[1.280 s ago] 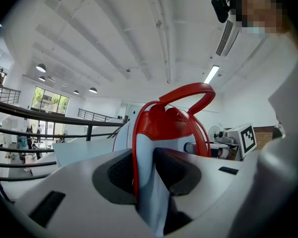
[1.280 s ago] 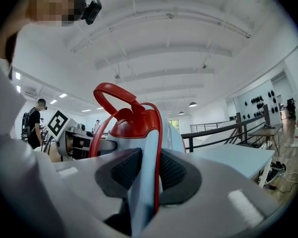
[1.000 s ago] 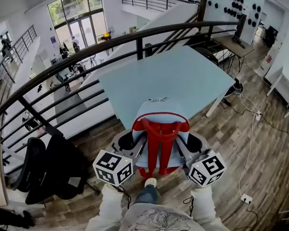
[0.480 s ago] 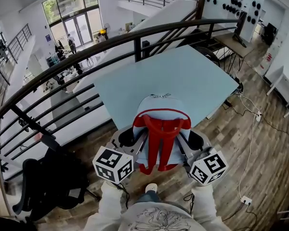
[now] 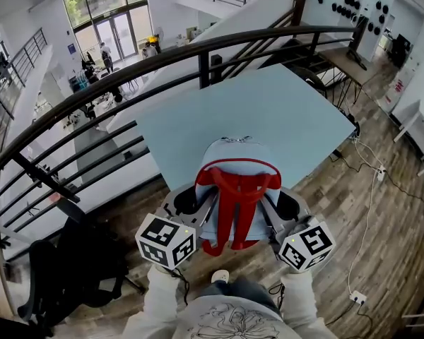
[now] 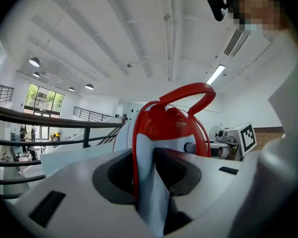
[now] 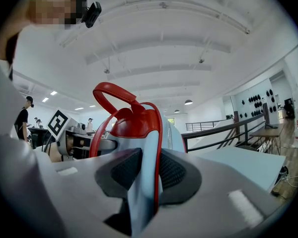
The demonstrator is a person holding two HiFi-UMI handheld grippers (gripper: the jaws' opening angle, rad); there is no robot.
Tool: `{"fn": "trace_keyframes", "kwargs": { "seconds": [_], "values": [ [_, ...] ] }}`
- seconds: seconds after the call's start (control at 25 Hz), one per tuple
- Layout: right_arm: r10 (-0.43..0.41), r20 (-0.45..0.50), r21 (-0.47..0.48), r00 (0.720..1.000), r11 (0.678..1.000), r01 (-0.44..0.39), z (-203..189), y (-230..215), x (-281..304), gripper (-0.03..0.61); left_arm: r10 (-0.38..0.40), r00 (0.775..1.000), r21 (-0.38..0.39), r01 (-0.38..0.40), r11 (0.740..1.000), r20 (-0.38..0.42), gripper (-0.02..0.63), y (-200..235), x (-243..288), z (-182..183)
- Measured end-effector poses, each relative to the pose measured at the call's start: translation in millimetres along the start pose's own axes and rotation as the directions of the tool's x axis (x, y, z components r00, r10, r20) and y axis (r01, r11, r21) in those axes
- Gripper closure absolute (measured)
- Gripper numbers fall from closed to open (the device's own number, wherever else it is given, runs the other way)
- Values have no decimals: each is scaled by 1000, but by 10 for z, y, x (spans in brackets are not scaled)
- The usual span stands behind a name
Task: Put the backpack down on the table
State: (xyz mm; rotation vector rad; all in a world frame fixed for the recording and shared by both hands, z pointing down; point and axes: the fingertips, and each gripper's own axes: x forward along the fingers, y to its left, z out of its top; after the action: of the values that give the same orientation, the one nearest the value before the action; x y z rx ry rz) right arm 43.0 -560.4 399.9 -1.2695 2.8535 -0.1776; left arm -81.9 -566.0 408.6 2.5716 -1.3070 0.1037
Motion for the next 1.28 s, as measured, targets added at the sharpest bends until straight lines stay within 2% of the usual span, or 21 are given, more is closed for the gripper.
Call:
{"fn": "trace_keyframes", "kwargs": {
  "seconds": [0.32,0.68,0.96,1.28],
  "values": [
    [27,-15,12,1000,1000,-27,-37,-246,222,468,29,999,-15,-29,999,-14,494,153,260,-3],
    [97,-43,10,994,995,-97,-50,-768,809,468,90,996,-31,-90,995,-17,494,569,823,94],
    [146,-52,-22,988,989,-147,23,-1294,1354,468,134,991,-4,-134,991,-10,494,951,1406,292],
    [200,-93,-58,975,977,-206,-61,-1811,1980,469,191,981,35,-190,981,-43,489,1429,2001,376]
  ]
}}
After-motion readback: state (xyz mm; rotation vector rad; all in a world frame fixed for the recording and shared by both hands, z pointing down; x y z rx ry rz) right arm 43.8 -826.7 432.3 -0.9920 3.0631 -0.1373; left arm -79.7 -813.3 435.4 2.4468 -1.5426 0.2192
